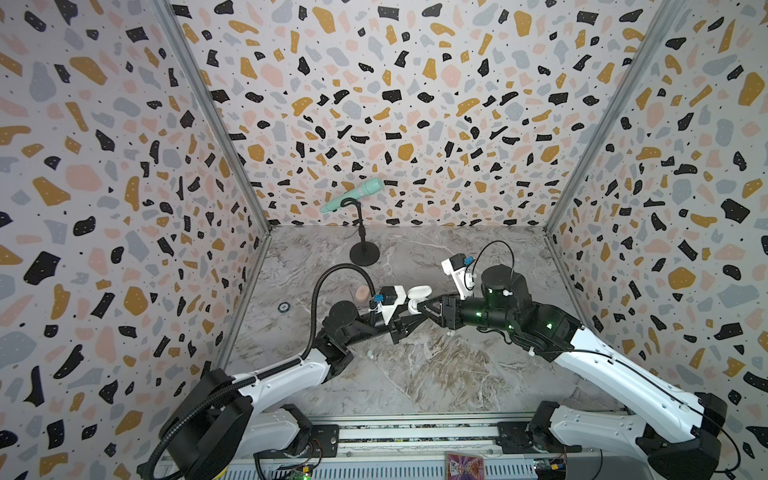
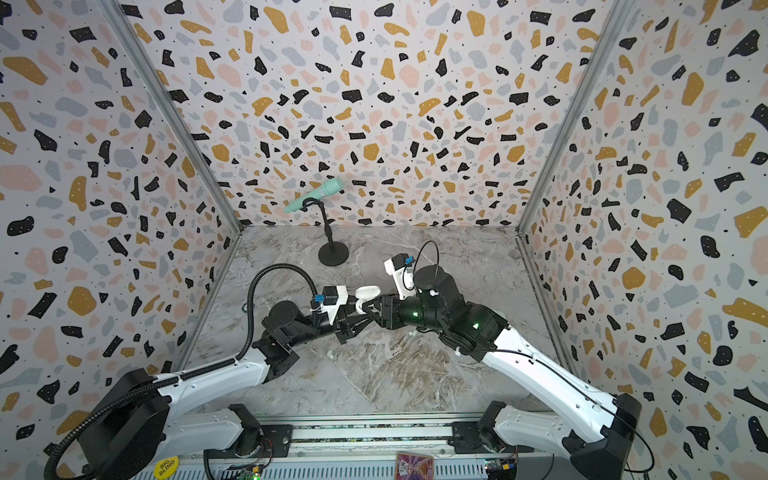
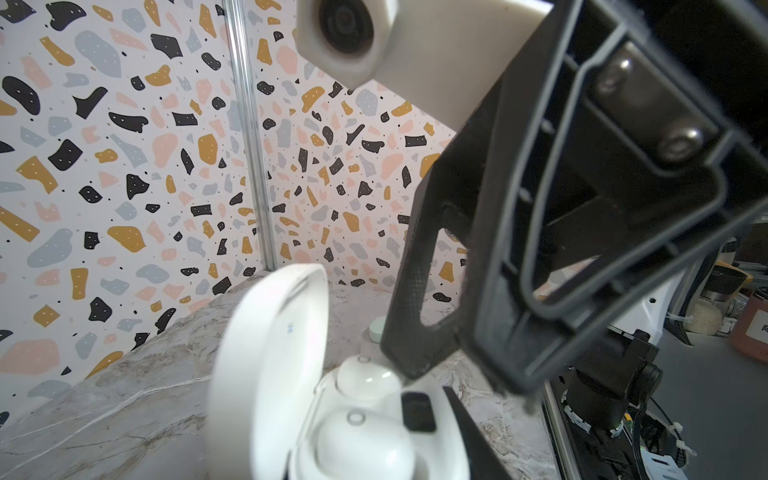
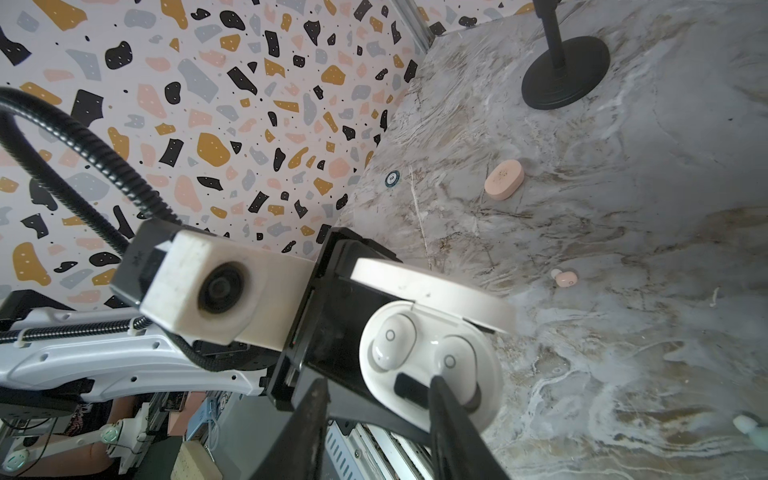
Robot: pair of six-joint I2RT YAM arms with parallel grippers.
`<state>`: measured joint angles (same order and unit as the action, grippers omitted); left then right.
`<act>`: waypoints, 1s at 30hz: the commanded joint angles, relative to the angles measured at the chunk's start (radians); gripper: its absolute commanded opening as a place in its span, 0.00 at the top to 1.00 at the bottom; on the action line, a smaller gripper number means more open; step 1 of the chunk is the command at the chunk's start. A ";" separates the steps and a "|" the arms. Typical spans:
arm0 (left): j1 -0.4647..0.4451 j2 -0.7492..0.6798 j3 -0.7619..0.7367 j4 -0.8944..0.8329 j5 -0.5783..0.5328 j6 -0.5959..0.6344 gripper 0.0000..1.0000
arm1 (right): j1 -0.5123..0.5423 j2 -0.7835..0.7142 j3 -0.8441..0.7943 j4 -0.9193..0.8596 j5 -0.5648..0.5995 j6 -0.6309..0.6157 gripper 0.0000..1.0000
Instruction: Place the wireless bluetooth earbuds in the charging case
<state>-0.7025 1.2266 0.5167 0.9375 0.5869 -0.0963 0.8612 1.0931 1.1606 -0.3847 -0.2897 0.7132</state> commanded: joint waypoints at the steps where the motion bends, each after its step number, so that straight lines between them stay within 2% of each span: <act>1: -0.005 0.010 0.053 0.025 0.013 0.028 0.91 | -0.004 -0.010 0.130 -0.121 0.039 -0.017 0.58; 5: -0.005 0.014 0.064 0.002 0.022 0.038 0.91 | -0.051 0.040 0.245 -0.265 0.055 -0.057 0.56; 9: -0.005 0.010 0.072 -0.039 0.038 0.068 0.91 | -0.155 0.120 0.315 -0.312 -0.025 -0.104 0.53; 13: -0.004 0.006 0.070 -0.060 0.052 0.081 0.91 | -0.197 0.233 0.393 -0.336 -0.068 -0.149 0.51; 19: -0.005 -0.005 0.063 -0.057 0.046 0.092 0.91 | -0.195 0.339 0.485 -0.400 -0.117 -0.200 0.51; 24: -0.005 -0.012 0.060 -0.053 0.037 0.093 0.91 | -0.154 0.320 0.470 -0.445 -0.104 -0.196 0.51; 30: -0.004 -0.016 0.060 -0.061 0.032 0.096 0.91 | -0.100 0.243 0.359 -0.436 -0.063 -0.131 0.51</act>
<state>-0.7025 1.2369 0.5545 0.8345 0.6193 -0.0166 0.7471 1.3964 1.5528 -0.7940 -0.3729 0.5522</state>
